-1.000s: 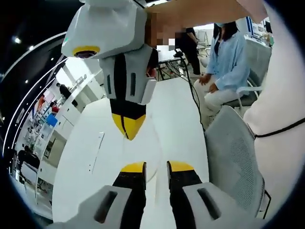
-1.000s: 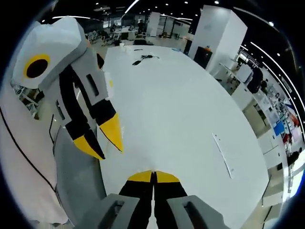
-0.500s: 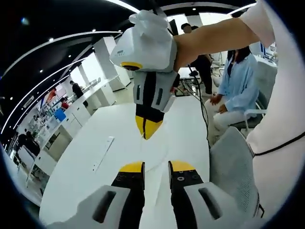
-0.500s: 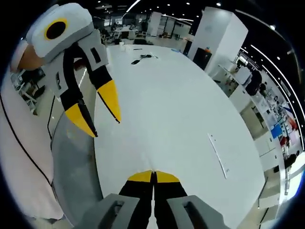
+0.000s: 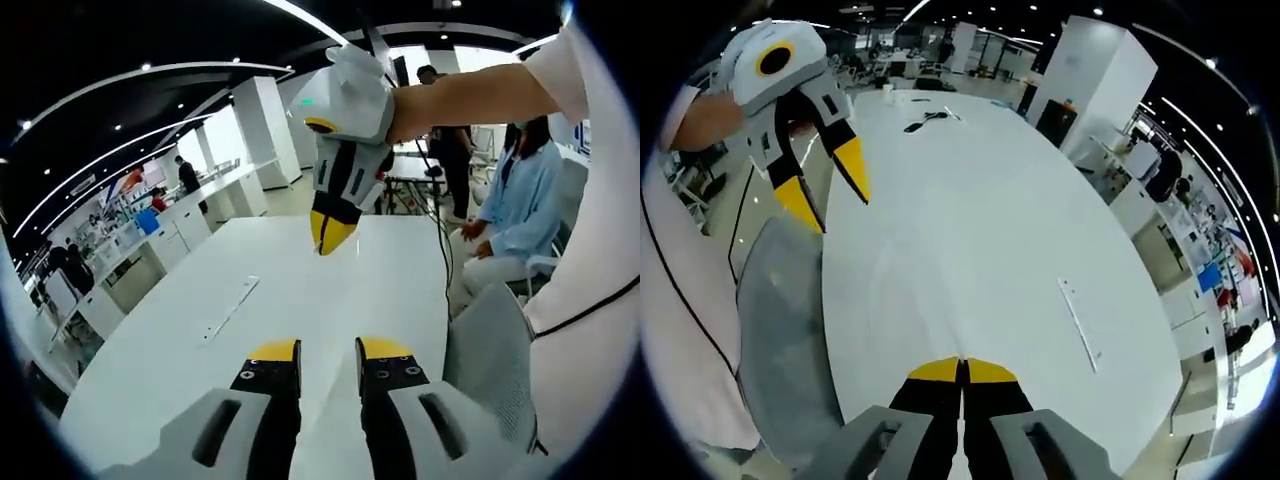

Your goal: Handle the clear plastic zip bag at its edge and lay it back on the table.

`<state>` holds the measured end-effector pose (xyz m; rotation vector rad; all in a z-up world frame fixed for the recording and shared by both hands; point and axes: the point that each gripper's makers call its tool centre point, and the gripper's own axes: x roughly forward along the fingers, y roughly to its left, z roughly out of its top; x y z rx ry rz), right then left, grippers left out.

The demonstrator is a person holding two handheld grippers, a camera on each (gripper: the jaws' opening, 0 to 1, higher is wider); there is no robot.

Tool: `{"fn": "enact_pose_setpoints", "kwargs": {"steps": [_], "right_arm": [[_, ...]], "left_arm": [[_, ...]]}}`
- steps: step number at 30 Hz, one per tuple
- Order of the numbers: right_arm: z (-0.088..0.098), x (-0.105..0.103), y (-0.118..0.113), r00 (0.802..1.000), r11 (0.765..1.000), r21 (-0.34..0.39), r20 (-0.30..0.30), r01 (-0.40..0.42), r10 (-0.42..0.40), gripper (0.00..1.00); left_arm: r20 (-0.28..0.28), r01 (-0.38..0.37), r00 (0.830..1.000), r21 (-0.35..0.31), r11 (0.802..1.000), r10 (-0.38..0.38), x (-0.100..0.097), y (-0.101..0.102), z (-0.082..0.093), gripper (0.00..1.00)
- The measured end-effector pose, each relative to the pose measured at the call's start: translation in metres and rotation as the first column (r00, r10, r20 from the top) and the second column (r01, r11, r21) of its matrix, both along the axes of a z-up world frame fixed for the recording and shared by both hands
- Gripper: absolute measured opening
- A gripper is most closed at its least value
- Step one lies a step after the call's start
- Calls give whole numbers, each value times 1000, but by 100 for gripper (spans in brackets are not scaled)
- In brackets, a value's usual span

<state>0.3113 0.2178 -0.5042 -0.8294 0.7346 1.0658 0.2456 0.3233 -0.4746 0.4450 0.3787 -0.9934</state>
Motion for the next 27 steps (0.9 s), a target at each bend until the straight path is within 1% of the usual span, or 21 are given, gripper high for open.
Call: {"fn": "enact_pose_setpoints", "kwargs": {"steps": [3,7,11,13,15,17,20,21,23,27], "right_arm": [[2,8,-4,1000,1000,9,-1,14,-14,0],[3,19,-11,999,999,6,8,32,-32,0],[1,32,-16,999,999,-10,30,44,-44,0],[0,38,-19,997,998,-29,54,48,-46,0],[-1,43,-20,997,998,-31,57,54,-52,0],[-2,52,-23,995,997,-45,83,63,-59,0],[-5,62,-25,993,996,-43,88,79,-75,0],[-8,66,-26,992,995,-52,101,84,-79,0],[-10,70,-25,991,995,-46,104,92,-87,0],[-15,82,-24,986,993,-53,134,102,-94,0]], "left_arm": [[-16,-24,1000,-17,1000,24,-1,7,-3,19],[-45,-52,998,-24,998,51,-3,16,-13,20],[-66,-76,995,-33,997,74,-5,23,-21,21],[-72,-89,994,-34,995,86,-4,25,-24,23],[-81,-99,992,-38,994,96,-4,27,-26,24],[-86,-102,991,-40,994,99,-5,27,-28,25],[-93,-110,990,-41,993,106,-4,28,-30,26],[-96,-112,990,-45,993,107,-3,28,-31,26],[-99,-114,989,-45,992,109,-3,28,-32,26],[-109,-120,988,-48,992,114,-2,28,-35,27]]}}
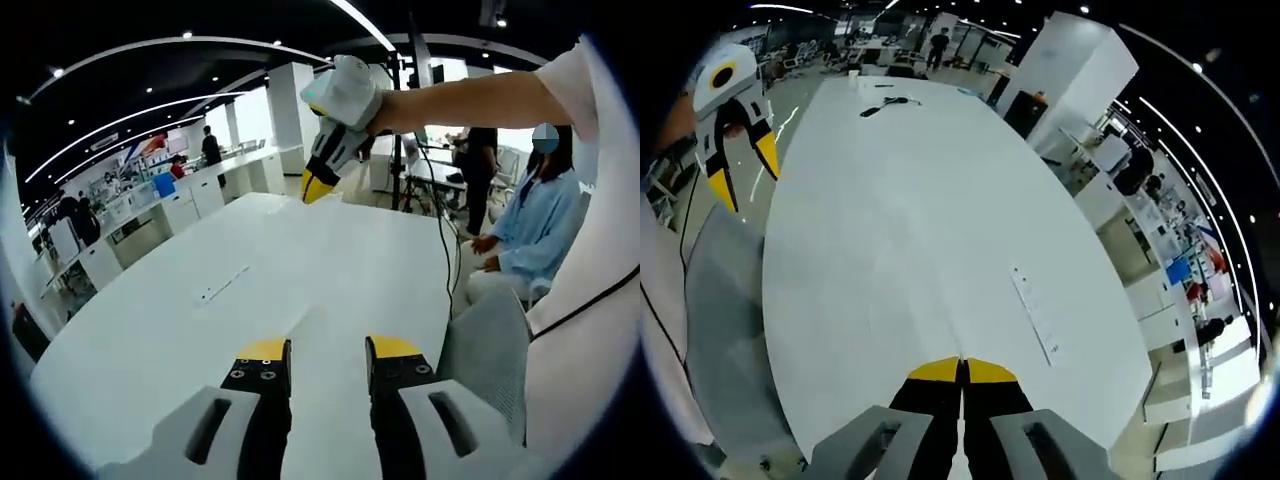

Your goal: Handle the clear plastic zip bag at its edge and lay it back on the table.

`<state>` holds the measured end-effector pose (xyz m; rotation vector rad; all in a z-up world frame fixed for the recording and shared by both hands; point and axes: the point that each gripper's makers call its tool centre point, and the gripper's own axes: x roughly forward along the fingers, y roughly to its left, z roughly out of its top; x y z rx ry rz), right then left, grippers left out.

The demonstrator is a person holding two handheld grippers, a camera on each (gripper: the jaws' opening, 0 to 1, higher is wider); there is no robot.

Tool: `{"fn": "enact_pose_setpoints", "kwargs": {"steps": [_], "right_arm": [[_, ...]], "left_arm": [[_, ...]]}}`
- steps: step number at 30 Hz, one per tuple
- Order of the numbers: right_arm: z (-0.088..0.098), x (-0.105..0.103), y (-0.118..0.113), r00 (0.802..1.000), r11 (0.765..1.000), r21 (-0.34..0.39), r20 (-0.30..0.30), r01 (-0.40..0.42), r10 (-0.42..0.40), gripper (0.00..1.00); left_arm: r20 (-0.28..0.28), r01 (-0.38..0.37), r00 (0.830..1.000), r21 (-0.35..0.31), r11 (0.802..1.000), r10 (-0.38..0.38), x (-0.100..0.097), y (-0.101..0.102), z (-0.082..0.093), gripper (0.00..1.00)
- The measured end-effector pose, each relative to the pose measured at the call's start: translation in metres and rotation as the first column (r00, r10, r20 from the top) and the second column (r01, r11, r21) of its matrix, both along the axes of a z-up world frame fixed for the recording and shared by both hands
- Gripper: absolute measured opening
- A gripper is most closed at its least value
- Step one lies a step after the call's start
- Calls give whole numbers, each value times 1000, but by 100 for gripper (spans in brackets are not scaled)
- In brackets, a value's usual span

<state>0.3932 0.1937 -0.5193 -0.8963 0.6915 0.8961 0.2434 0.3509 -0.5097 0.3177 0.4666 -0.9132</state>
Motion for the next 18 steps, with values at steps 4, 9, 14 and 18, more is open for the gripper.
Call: {"fn": "enact_pose_setpoints", "kwargs": {"steps": [4,9,14,18], "right_arm": [[-5,18,3,999,1000,-8,32,4,-4,0],[-9,33,2,998,1000,-17,65,22,-20,0],[-14,41,8,995,999,-30,94,29,-26,0],[-21,56,10,992,998,-51,123,32,-25,0]], "left_arm": [[-8,-6,1000,-4,1000,6,3,2,-3,28],[-18,-13,1000,-7,1000,12,5,3,-7,28],[-25,-22,999,-11,1000,22,8,3,-8,28],[-30,-29,999,-12,1000,29,10,4,-9,28]]}}
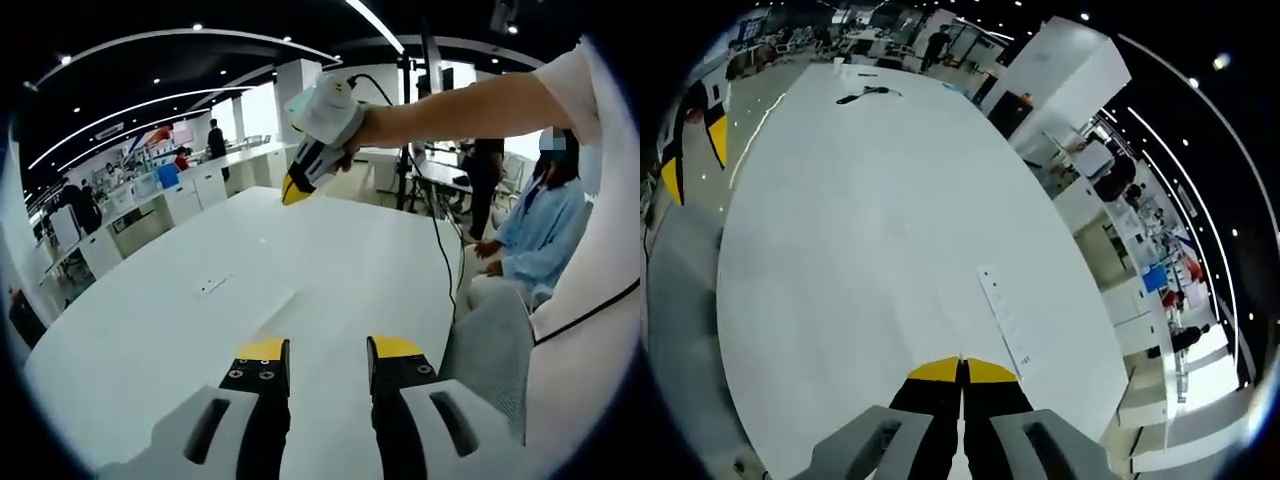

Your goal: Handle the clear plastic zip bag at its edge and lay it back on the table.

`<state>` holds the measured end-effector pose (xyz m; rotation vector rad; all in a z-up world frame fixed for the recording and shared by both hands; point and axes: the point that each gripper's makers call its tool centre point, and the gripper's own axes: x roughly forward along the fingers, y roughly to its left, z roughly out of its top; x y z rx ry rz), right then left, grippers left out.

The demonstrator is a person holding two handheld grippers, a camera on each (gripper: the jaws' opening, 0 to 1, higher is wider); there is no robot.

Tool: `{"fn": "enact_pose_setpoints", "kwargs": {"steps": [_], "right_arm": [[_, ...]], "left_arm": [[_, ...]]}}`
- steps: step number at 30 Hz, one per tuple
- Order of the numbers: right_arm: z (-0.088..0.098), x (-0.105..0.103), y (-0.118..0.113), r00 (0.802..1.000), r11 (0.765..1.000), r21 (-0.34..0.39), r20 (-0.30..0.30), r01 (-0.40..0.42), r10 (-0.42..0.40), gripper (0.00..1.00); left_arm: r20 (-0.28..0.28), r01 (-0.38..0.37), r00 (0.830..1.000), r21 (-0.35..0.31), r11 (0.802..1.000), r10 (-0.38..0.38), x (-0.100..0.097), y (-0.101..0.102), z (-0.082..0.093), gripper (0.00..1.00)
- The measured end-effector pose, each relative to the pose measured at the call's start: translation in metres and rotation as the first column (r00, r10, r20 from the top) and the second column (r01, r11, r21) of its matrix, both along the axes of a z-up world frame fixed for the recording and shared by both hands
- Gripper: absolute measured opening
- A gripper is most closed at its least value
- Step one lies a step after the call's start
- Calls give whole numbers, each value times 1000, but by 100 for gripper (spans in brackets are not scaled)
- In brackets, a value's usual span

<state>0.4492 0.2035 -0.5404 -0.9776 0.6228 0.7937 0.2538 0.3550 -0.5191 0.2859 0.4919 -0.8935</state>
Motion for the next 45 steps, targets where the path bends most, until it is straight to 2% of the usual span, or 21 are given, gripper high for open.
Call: {"fn": "enact_pose_setpoints", "kwargs": {"steps": [3,9,19,25,31,35,37,39,45], "right_arm": [[-6,6,1,1000,1000,2,7,9,-9,0],[-30,-6,5,999,1000,-23,33,-2,3,0],[-91,-50,25,1000,1000,-14,-25,-17,16,0],[-129,-66,28,999,1000,-23,-51,9,-10,0],[-147,-85,38,998,1000,-9,-66,25,-26,0],[-158,-88,40,999,1000,-20,-50,11,-12,0],[-165,-91,41,997,1000,-11,-68,22,-23,0],[-171,-95,40,998,999,-44,-50,-25,23,0],[-189,-110,37,996,998,-58,-80,-37,32,0]], "left_arm": [[-3,-4,1000,-2,1000,4,1,0,-1,28],[-13,-11,1000,-7,1000,11,4,1,-5,28],[-30,-15,999,-6,1000,15,4,3,-11,28],[-36,-20,999,-6,1000,19,2,5,-14,27],[-45,-22,999,-4,1000,22,-1,6,-18,27],[-51,-23,998,-2,1000,23,-3,6,-21,27],[-52,-24,998,-2,1000,23,-3,6,-21,28],[-54,-23,998,-2,1000,23,-3,6,-22,28],[-62,-24,998,-1,1000,24,-6,6,-26,27]]}}
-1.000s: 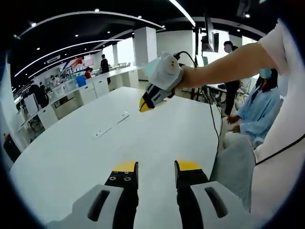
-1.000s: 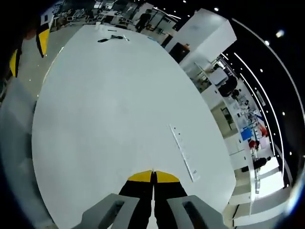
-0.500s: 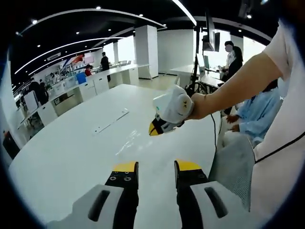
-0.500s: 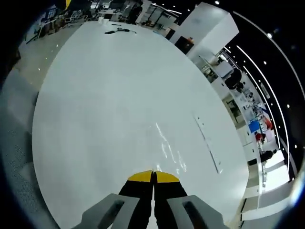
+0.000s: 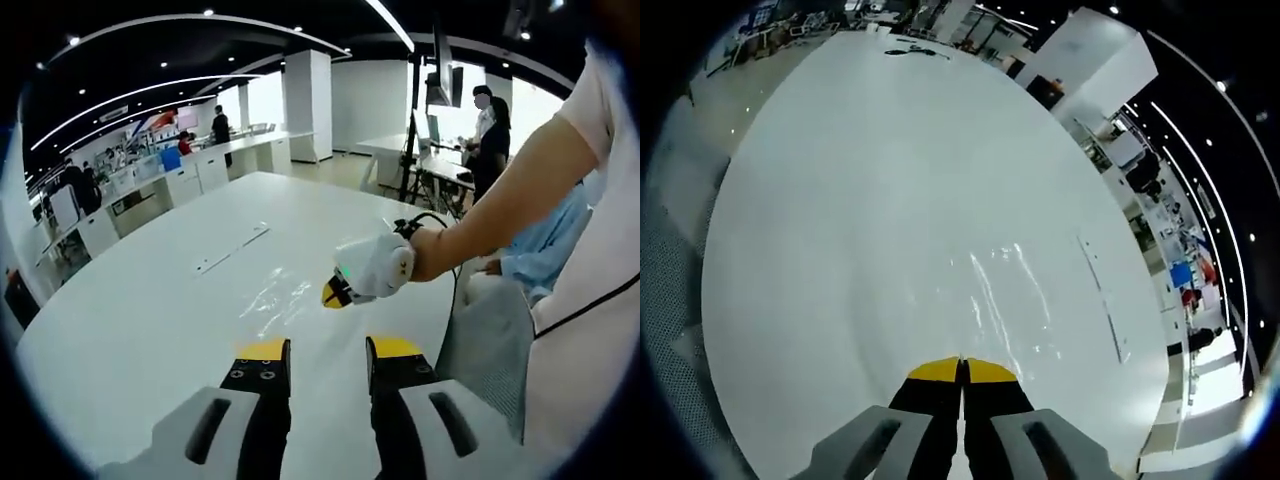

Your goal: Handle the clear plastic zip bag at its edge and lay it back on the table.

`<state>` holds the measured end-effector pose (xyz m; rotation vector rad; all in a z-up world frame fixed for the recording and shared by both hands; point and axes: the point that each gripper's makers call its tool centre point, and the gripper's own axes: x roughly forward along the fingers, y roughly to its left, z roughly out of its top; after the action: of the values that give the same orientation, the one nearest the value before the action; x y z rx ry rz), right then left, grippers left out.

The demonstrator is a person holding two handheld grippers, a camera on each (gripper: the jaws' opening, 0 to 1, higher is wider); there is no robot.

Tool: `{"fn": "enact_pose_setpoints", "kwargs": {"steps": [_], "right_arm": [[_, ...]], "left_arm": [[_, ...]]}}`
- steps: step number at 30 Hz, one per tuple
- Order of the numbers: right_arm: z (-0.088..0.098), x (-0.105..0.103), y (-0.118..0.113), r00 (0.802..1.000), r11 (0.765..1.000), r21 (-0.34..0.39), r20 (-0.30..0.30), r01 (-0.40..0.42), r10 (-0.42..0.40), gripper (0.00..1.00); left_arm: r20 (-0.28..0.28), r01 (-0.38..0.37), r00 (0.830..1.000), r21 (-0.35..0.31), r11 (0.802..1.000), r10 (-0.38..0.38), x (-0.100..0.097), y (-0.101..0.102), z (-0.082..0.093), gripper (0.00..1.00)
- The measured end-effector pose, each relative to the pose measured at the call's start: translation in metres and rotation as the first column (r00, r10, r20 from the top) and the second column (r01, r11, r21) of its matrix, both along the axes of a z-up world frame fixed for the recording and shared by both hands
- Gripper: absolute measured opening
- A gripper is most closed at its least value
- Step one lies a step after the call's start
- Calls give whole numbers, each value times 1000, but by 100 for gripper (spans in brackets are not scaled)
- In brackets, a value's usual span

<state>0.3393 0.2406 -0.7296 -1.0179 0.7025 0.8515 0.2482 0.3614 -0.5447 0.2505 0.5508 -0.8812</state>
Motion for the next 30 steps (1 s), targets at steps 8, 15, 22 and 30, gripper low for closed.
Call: {"fn": "enact_pose_setpoints", "kwargs": {"steps": [8,15,22,30], "right_arm": [[-13,-13,-4,999,1000,2,-35,-4,4,0],[-26,-21,-3,997,1000,-6,-76,-16,15,0],[-31,-25,-4,995,1000,-14,-99,-27,25,0],[-35,-26,-6,994,1000,-16,-104,-26,24,0]], "left_arm": [[-8,-4,1000,2,1000,4,-2,2,-4,27],[-12,0,1000,2,1000,0,-6,-1,-5,27],[-21,0,1000,6,1000,1,-7,0,-9,27],[-29,2,1000,10,1000,-1,-7,1,-14,28]]}}
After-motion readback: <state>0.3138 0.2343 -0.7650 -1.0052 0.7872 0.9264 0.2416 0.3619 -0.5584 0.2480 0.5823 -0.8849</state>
